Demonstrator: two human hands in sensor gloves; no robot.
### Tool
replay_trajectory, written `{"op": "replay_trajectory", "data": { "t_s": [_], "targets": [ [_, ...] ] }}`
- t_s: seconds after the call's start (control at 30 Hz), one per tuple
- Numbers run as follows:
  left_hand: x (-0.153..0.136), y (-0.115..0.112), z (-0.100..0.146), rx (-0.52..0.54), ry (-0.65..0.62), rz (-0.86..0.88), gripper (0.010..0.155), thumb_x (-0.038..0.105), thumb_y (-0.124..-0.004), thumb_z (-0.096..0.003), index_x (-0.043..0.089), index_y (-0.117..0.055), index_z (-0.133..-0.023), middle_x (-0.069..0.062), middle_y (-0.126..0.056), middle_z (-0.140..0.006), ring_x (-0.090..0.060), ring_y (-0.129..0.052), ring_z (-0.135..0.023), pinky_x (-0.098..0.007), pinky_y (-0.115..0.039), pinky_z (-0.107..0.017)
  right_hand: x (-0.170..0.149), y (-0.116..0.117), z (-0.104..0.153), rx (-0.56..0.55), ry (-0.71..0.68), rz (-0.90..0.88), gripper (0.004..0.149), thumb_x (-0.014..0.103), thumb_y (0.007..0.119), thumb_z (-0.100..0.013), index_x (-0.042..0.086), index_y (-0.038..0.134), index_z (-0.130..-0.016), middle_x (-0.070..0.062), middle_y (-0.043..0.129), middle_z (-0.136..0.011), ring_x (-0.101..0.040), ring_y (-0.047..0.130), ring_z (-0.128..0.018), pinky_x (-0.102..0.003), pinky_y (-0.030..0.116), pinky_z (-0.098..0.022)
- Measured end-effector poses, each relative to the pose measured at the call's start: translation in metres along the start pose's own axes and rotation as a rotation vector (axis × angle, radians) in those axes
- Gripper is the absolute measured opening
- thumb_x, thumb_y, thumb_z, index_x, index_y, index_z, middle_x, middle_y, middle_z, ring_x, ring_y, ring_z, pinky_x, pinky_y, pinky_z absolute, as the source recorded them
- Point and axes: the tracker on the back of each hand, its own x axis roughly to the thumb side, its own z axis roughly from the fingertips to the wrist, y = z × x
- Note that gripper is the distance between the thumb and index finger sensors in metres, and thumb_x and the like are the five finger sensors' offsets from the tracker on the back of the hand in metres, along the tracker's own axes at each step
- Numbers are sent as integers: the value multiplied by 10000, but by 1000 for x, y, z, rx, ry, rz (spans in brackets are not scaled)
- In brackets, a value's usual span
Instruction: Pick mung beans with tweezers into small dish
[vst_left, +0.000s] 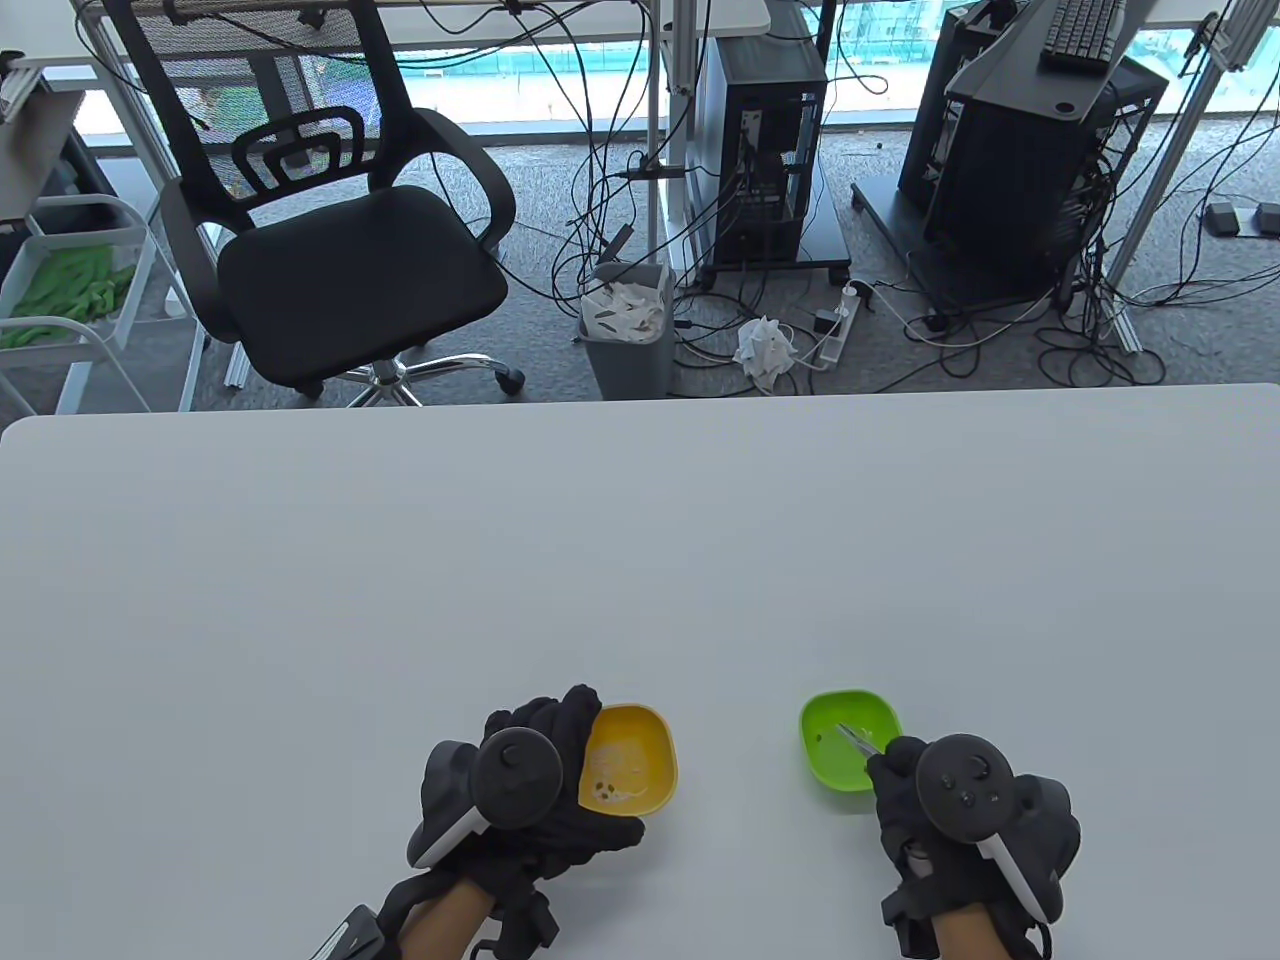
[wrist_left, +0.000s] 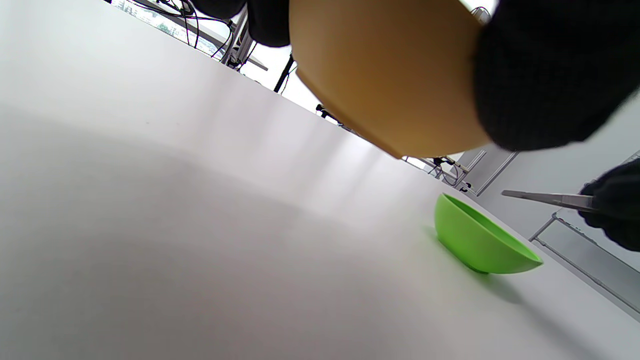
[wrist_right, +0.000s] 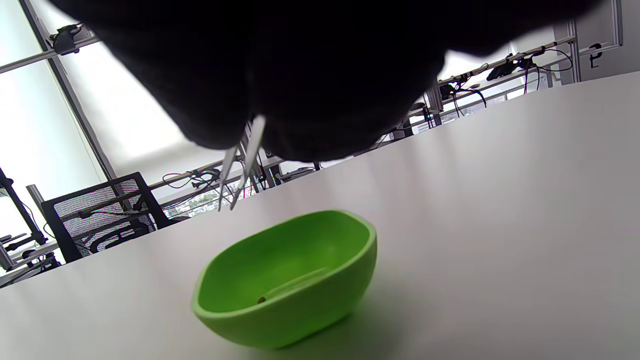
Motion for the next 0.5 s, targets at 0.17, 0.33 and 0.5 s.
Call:
{"op": "replay_trajectory", "data": {
  "t_s": [0.17, 0.33, 0.5],
  "targets": [
    [0, 1, 0, 11, -3, 8, 1237, 730, -952, -299, 117, -296, -1149, -123, -499, -1142, -448, -456, -1108, -697, -270, -775, 28, -5, 6, -53, -102, -15, 362, 318, 887, -472, 47, 976, -695, -162, 985, -509, -141, 952, -214, -255, 864, -109],
    [0, 1, 0, 15, -1, 10, 1237, 729, -954, -297, 124, -295, -1150, -119, -499, -1143, -446, -455, -1109, -696, -264, -777, 98, -8, 12, -12, -287, -14, 366, 320, 881, -479, 46, 970, -705, -164, 981, -518, -143, 951, -222, -256, 863, -115],
    [-1, 2, 1, 21, 1, 15, 1237, 725, -957, -295, 123, -295, -1149, -118, -496, -1144, -446, -434, -1118, -697, -261, -777, 153, 14, 21, 33, -428, 37, 363, 324, 883, -476, 52, 972, -700, -159, 983, -514, -137, 951, -219, -253, 865, -113]
  ]
}}
